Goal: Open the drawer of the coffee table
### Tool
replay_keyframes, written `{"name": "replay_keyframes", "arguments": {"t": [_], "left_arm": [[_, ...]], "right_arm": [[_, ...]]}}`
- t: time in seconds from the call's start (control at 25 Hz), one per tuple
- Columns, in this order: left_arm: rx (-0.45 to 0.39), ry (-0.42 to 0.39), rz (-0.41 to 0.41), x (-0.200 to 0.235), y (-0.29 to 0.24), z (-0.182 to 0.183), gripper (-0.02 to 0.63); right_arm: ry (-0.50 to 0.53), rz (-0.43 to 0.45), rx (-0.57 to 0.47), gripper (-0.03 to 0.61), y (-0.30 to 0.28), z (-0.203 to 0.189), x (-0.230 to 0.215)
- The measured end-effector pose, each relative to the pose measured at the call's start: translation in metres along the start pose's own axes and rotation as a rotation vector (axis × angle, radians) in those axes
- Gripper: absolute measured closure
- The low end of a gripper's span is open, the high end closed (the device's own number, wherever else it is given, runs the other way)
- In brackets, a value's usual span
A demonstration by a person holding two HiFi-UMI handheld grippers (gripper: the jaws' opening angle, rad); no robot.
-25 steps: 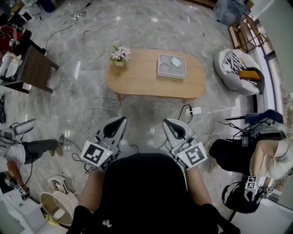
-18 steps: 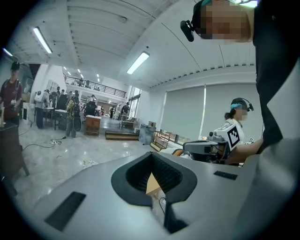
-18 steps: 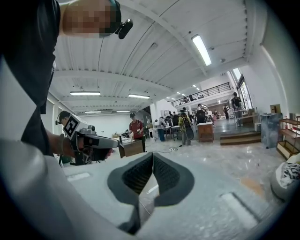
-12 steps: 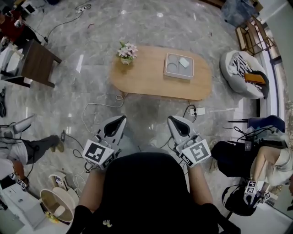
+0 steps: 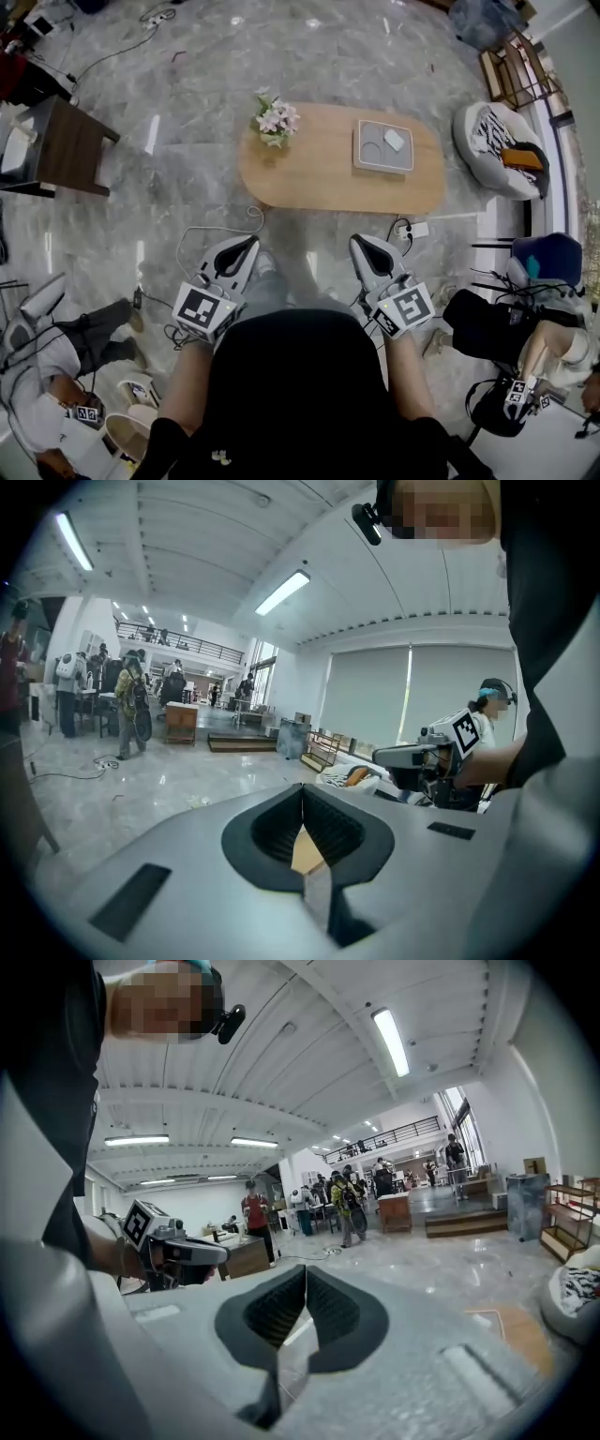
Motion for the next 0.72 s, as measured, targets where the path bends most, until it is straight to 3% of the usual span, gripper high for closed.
{"name": "replay_keyframes", "arguments": {"t": [0.32,0.52,0.72], "left_arm": [[0.086,-0.008,-0.062,0.069,-0.006,-0.016,0.601],[0.126,0.028,-0.051,0.111,-0.018,-0.022,0.601],[0.169,0.067,-0.016,0.141,-0.034,-0.054,0.601]], "right_arm": [[-0.015,-0.055,0.033,0.578,-0.062,-0.008,0.014],[-0.025,-0.036,0.079,0.578,-0.097,-0.01,0.01],[-0.041,0.004,0.128,0.578,-0.12,-0.034,0.007]]}}
Point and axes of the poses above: the fingertips, and each gripper's own axes: y backward along the fingers, x to its left, z out of its top, the point moved 8 cm from there along y, backward along the fingers, and after that the axes turned 12 degrees about y, right-handed, at the moved point
